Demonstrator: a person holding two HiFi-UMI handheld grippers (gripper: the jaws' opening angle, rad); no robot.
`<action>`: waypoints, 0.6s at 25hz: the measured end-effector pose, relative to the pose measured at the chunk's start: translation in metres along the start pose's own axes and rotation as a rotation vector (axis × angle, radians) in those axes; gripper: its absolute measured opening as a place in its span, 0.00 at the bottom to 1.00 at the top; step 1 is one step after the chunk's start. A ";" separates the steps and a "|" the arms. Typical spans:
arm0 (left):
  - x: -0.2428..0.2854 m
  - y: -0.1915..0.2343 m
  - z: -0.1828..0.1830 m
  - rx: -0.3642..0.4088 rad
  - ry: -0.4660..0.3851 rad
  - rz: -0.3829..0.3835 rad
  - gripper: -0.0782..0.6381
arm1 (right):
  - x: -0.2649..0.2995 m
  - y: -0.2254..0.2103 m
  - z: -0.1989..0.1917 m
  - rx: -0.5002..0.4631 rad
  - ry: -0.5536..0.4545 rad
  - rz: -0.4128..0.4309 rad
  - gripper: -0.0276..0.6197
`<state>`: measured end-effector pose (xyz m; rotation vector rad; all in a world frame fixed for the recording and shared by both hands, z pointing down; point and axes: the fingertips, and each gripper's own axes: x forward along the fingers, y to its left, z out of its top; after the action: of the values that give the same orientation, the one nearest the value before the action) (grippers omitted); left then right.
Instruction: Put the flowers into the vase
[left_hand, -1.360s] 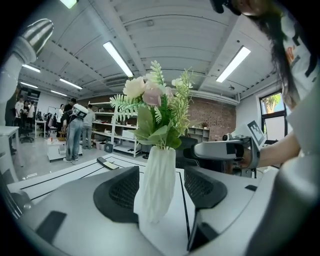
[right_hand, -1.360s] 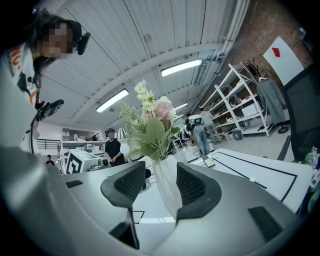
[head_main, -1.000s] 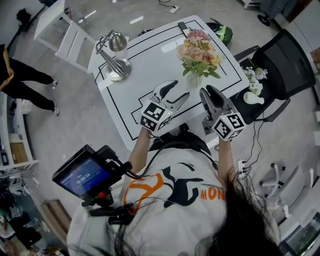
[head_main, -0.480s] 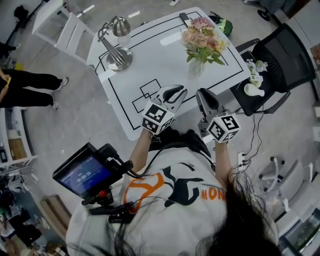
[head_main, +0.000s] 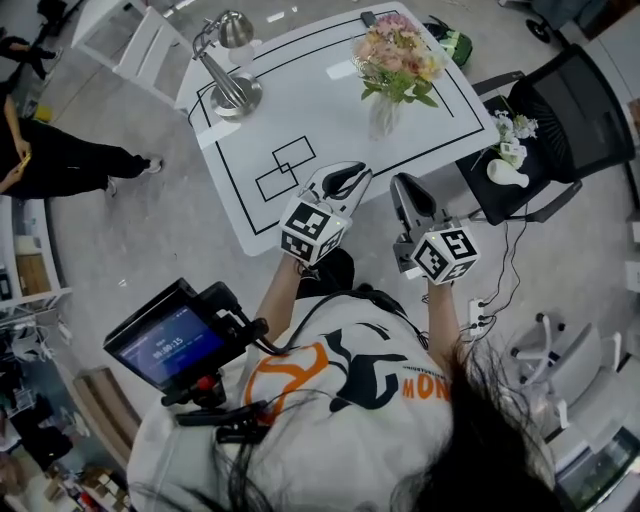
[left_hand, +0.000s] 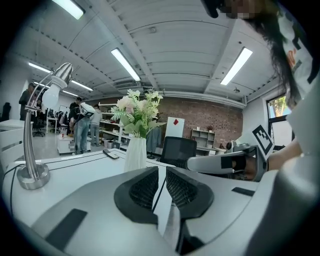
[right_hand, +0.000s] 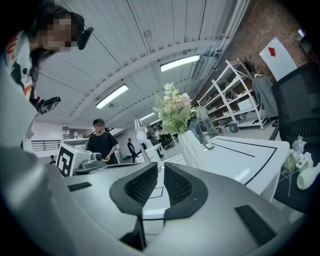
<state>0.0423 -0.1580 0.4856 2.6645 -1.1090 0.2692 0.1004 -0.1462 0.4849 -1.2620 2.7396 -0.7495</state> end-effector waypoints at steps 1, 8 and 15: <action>-0.002 -0.007 -0.001 -0.009 -0.002 0.008 0.18 | -0.008 0.001 -0.002 -0.001 0.003 0.000 0.12; -0.033 -0.079 -0.015 0.004 -0.017 0.070 0.16 | -0.084 0.020 -0.020 -0.018 -0.016 0.045 0.09; -0.045 -0.101 -0.031 -0.037 0.001 0.109 0.16 | -0.098 0.032 -0.033 -0.033 0.031 0.065 0.07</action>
<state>0.0809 -0.0503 0.4880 2.5757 -1.2482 0.2676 0.1356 -0.0437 0.4838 -1.1701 2.8136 -0.7277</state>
